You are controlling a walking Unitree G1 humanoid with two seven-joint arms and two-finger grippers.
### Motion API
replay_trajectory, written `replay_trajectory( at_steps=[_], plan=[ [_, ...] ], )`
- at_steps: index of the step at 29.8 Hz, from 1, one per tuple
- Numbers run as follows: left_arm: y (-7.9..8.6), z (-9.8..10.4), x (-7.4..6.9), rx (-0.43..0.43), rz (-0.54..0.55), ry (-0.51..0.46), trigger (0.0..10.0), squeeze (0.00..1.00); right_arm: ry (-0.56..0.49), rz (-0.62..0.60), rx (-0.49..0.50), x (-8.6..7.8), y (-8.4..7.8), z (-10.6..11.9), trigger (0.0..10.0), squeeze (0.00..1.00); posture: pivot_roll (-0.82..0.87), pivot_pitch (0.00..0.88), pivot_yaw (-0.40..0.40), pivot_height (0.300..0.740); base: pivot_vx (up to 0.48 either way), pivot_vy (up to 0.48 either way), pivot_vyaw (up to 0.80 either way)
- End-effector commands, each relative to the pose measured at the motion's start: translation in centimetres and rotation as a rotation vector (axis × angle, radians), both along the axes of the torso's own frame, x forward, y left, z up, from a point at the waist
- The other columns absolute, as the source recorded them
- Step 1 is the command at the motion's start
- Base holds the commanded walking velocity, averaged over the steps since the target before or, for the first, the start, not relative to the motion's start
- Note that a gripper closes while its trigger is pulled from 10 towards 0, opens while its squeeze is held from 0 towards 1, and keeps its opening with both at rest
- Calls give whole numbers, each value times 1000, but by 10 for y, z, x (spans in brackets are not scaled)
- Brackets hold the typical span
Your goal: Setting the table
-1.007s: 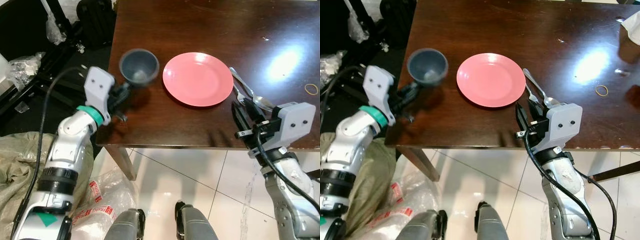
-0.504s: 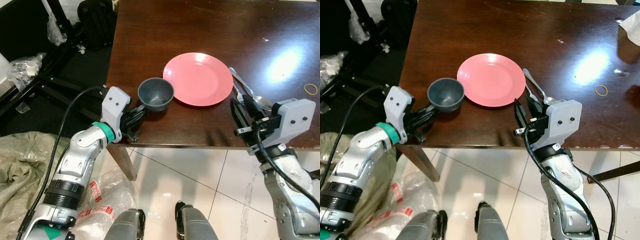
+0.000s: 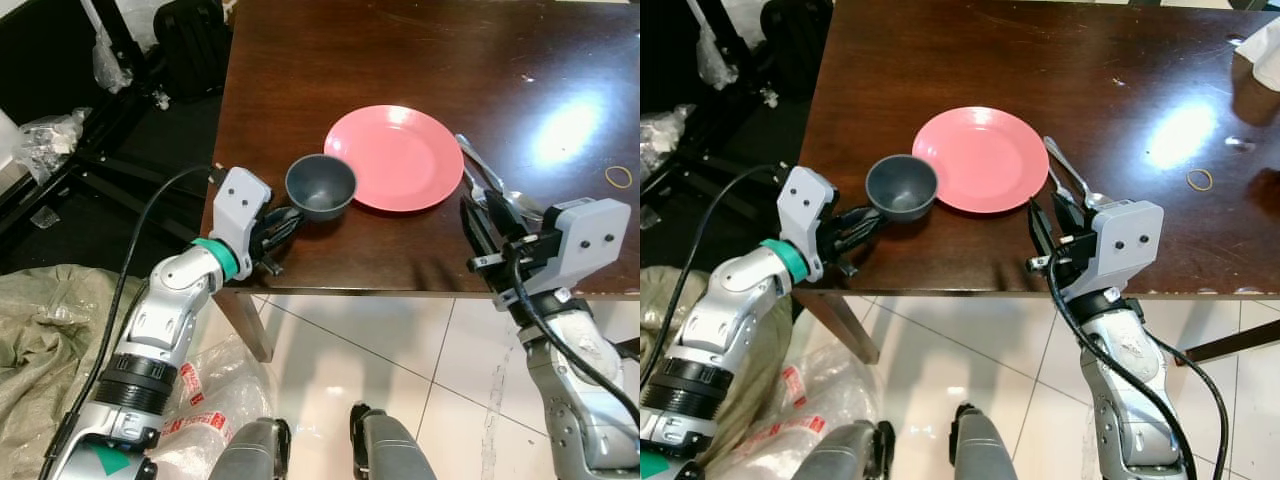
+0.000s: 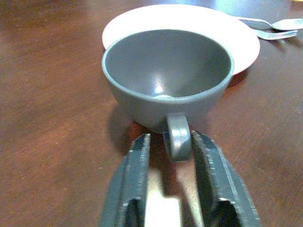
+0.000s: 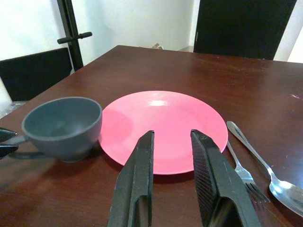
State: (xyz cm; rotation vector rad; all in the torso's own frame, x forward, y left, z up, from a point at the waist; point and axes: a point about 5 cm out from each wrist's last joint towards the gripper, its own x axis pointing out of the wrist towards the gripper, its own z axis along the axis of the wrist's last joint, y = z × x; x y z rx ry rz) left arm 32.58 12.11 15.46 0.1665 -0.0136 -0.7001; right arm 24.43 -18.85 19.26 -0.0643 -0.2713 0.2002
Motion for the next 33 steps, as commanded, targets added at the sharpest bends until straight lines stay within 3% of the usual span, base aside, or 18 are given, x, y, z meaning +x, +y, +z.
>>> replay_trajectory(
  at_steps=[1, 7, 8, 9, 15, 21, 24, 29, 31, 33],
  plan=[
    [3, 0, -1, 15, 5, -1, 10000, 1000, 30, -8, 3, -1, -1, -7, 10000, 0, -33, 127, 85, 740, 0, 0, 0],
    [6, 1, -1, 21, 24, -12, 10000, 1000, 29, -5, 2, 1, -2, -7, 10000, 0, -27, 121, 80, 740, 0, 0, 0],
    [7, 3, -2, 20, 30, -18, 10000, 898, 28, -5, 1, 1, -2, -7, 10000, 0, -25, 117, 79, 740, 0, 0, 0],
    [9, 7, -2, 13, 37, -27, 10000, 0, 25, -4, 0, 2, -2, -6, 10000, 0, -23, 112, 79, 740, 0, 0, 0],
    [15, 19, -4, -25, 22, -24, 10000, 0, 17, -5, -4, 2, -3, -4, 10000, 0, -18, 102, 81, 740, 0, 0, 0],
    [30, 37, -22, -47, -133, 35, 10000, 0, 1, -27, 2, -1, -7, -1, 10000, 0, 0, 81, 76, 740, 0, 0, 0],
    [31, 38, -24, -46, -141, 35, 10000, 0, -1, -32, 4, -1, -7, -1, 10000, 0, 2, 74, 73, 740, 0, 0, 0],
    [22, 38, -20, -90, -123, 40, 10000, 0, -8, -36, 10, 0, -8, 0, 10000, 0, 10, 54, 64, 740, 0, 0, 0],
    [2, 20, -8, -89, -88, 64, 10000, 0, -17, -28, 17, 4, -5, 2, 10000, 0, 7, 51, 60, 740, 0, 0, 0],
    [2, 20, -8, -89, -88, 64, 10000, 0, -17, -28, 17, 4, -5, 2, 10000, 0, 7, 51, 60, 740, 0, 0, 0]
  ],
)
